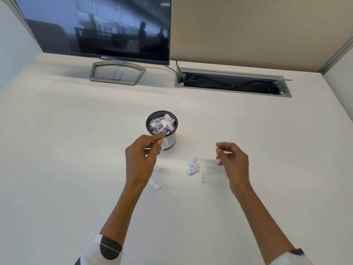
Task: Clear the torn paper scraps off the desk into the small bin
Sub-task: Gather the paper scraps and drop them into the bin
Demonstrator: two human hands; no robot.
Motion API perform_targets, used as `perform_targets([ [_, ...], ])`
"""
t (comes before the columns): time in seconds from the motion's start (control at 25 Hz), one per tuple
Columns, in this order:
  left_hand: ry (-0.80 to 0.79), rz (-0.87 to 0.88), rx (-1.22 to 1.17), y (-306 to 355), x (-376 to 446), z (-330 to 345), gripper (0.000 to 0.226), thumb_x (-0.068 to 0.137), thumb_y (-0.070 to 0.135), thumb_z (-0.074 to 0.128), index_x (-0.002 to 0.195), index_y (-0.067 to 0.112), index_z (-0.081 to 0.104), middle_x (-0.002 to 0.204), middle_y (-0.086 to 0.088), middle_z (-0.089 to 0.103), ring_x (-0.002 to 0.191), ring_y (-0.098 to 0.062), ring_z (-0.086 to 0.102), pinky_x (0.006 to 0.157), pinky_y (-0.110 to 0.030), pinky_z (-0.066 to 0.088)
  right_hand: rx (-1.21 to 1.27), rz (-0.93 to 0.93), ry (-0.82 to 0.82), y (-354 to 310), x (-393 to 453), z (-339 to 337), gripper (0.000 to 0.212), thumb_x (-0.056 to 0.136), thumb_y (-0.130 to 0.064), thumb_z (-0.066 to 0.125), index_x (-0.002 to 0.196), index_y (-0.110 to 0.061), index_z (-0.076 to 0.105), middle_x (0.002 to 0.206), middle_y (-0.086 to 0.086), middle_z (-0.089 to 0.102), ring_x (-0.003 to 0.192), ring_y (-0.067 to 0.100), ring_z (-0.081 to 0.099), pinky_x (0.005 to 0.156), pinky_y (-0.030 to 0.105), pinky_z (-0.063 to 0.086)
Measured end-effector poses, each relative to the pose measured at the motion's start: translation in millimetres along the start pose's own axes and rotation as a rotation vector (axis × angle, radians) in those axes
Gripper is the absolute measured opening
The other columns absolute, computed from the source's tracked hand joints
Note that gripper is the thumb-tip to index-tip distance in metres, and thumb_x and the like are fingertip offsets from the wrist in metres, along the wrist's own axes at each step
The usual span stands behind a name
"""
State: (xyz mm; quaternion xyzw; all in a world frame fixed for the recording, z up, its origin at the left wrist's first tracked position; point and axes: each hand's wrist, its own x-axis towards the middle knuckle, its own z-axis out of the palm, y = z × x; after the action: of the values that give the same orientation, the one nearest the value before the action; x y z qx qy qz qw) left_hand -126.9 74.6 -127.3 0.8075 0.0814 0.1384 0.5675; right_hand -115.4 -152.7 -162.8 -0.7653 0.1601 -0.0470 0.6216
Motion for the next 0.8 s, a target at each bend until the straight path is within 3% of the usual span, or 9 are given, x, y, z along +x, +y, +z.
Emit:
perform_targets([
  [0.16, 0.092, 0.070, 0.012, 10, 13, 2, 0.028, 0.086, 0.009, 0.063, 0.106, 0.028, 0.067, 0.085, 0.009, 0.069, 0.069, -0.008, 0.065, 0.065, -0.011, 0.050, -0.004, 0.156, 0.080, 41, -19, -30, 0.029, 0.085, -0.002, 0.061, 0.081, -0.030, 0.067, 0.083, 0.010, 0.067, 0.052, 0.009, 0.056, 0.052, 0.018, 0.050],
  [0.28, 0.106, 0.089, 0.114, 17, 40, 5, 0.030, 0.085, 0.011, 0.064, 0.113, 0.020, 0.063, 0.087, 0.002, 0.069, 0.073, -0.009, 0.061, 0.077, -0.024, 0.053, -0.085, 0.170, -0.028, 40, -21, -27, 0.022, 0.079, -0.009, 0.071, 0.089, -0.028, 0.068, 0.091, 0.010, 0.067, 0.064, 0.018, 0.061, 0.058, 0.016, 0.051],
  [0.36, 0.052, 0.069, 0.218, 17, 52, 7, 0.031, 0.086, 0.016, 0.064, 0.117, 0.017, 0.061, 0.093, 0.001, 0.066, 0.074, -0.012, 0.059, 0.087, -0.041, 0.050, -0.273, 0.157, -0.181, 30, -16, -15, 0.044, 0.067, -0.018, 0.083, 0.107, -0.025, 0.064, 0.102, 0.005, 0.059, 0.071, 0.020, 0.059, 0.069, 0.025, 0.052],
  [0.44, 0.052, 0.095, 0.261, 12, 51, 2, 0.025, 0.088, 0.023, 0.062, 0.113, 0.018, 0.063, 0.100, 0.003, 0.061, 0.071, -0.004, 0.057, 0.082, -0.041, 0.051, -0.513, 0.102, -0.345, 19, -11, -1, 0.076, 0.056, -0.026, 0.089, 0.123, -0.025, 0.054, 0.111, 0.001, 0.047, 0.079, 0.016, 0.054, 0.077, 0.030, 0.048],
  [0.52, 0.108, 0.115, 0.275, 0, 38, -9, 0.015, 0.089, 0.026, 0.060, 0.103, 0.023, 0.065, 0.097, 0.005, 0.055, 0.071, -0.001, 0.055, 0.073, -0.038, 0.052, -0.724, 0.003, -0.475, 11, -10, 14, 0.090, 0.053, -0.032, 0.088, 0.131, -0.030, 0.044, 0.116, 0.000, 0.037, 0.094, 0.019, 0.049, 0.081, 0.031, 0.046],
  [0.64, 0.087, 0.010, 0.346, -28, 10, -28, 0.010, 0.087, 0.025, 0.064, 0.096, 0.025, 0.063, 0.088, 0.003, 0.051, 0.070, -0.003, 0.055, 0.073, -0.042, 0.052, -0.814, -0.102, -0.519, 9, -11, 33, 0.075, 0.058, -0.037, 0.083, 0.124, -0.034, 0.047, 0.111, -0.002, 0.035, 0.098, 0.020, 0.045, 0.076, 0.031, 0.044],
  [0.72, -0.114, -0.146, 0.420, -43, -6, -34, 0.039, 0.076, 0.031, 0.076, 0.112, 0.025, 0.061, 0.097, 0.000, 0.048, 0.075, -0.010, 0.055, 0.078, -0.037, 0.050, -0.752, -0.114, -0.487, 8, -11, 43, 0.050, 0.066, -0.029, 0.079, 0.112, -0.028, 0.058, 0.103, -0.002, 0.039, 0.092, 0.019, 0.049, 0.071, 0.028, 0.040],
  [0.8, -0.386, -0.251, 0.542, -51, -17, -30, 0.083, 0.062, 0.038, 0.085, 0.134, 0.031, 0.046, 0.113, -0.001, 0.040, 0.093, -0.018, 0.053, 0.084, -0.030, 0.043, -0.722, -0.120, -0.462, 8, -12, 49, 0.026, 0.075, -0.016, 0.072, 0.100, -0.019, 0.066, 0.098, -0.001, 0.044, 0.085, 0.019, 0.052, 0.068, 0.025, 0.035],
])
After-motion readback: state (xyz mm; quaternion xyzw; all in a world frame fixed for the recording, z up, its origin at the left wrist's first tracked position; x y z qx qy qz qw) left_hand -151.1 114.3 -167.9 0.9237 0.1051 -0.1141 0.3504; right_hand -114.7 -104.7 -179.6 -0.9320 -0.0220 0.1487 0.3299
